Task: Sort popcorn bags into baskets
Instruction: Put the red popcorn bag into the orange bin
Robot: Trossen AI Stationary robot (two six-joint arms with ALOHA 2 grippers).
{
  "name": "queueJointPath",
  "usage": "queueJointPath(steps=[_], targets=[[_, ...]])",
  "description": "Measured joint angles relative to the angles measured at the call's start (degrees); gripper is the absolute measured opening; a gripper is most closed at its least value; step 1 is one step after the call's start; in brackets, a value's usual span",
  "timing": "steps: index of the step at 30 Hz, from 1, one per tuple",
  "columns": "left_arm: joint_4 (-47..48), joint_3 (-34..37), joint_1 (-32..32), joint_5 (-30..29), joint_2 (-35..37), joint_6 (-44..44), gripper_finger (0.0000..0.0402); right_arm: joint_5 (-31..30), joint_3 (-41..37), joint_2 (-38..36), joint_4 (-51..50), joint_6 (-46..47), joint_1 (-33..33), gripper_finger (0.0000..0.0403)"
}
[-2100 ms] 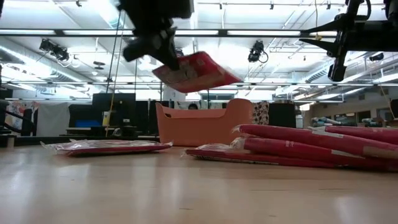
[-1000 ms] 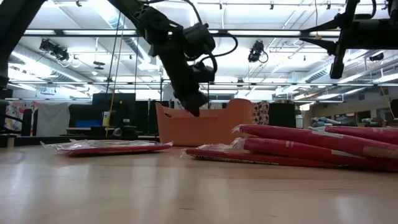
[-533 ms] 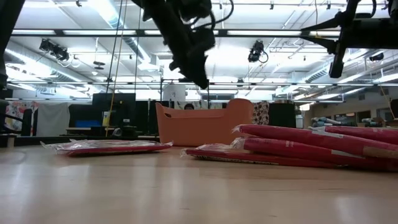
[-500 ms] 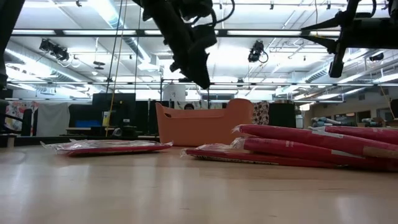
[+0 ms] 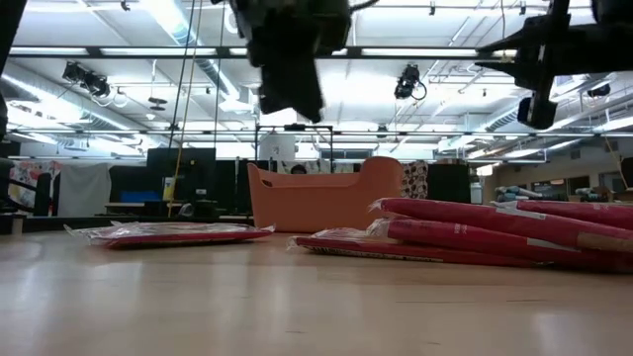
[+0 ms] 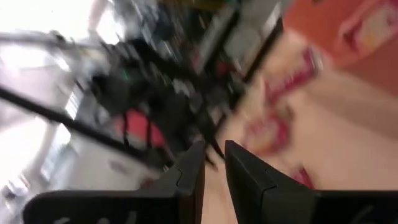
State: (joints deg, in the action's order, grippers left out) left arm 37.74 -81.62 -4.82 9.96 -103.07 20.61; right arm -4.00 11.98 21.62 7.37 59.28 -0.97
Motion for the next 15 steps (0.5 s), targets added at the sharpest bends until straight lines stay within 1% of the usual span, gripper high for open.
queueJointPath(steps=[2,4,8,10,12,15], targets=[[3.5,0.0,-0.3,1.6,0.0,1.5,0.0080,3.6,3.5,3.5,-5.2,-2.8,0.0,0.0068],[6.7,0.0,-0.6,1.7,0.0,3.1,0.0080,7.4,6.7,7.0,-10.1,-6.4,0.0,0.0068],[8.4,0.0,-2.0,1.3,0.0,3.9,0.0080,14.1,11.9,13.6,-18.7,-13.3,0.0,0.0068],[9.1,0.2,-3.1,0.3,0.0,3.0,0.0080,16.0,13.7,16.6,-21.8,-15.8,0.0,0.0068],[10.5,1.2,-3.9,-1.2,0.0,2.7,0.0080,17.1,14.8,18.7,-22.8,-17.2,0.0,0.0068],[13.4,4.8,-4.7,-2.8,1.9,3.0,0.0077,17.5,15.7,20.9,-23.0,-17.3,0.0,0.0068]])
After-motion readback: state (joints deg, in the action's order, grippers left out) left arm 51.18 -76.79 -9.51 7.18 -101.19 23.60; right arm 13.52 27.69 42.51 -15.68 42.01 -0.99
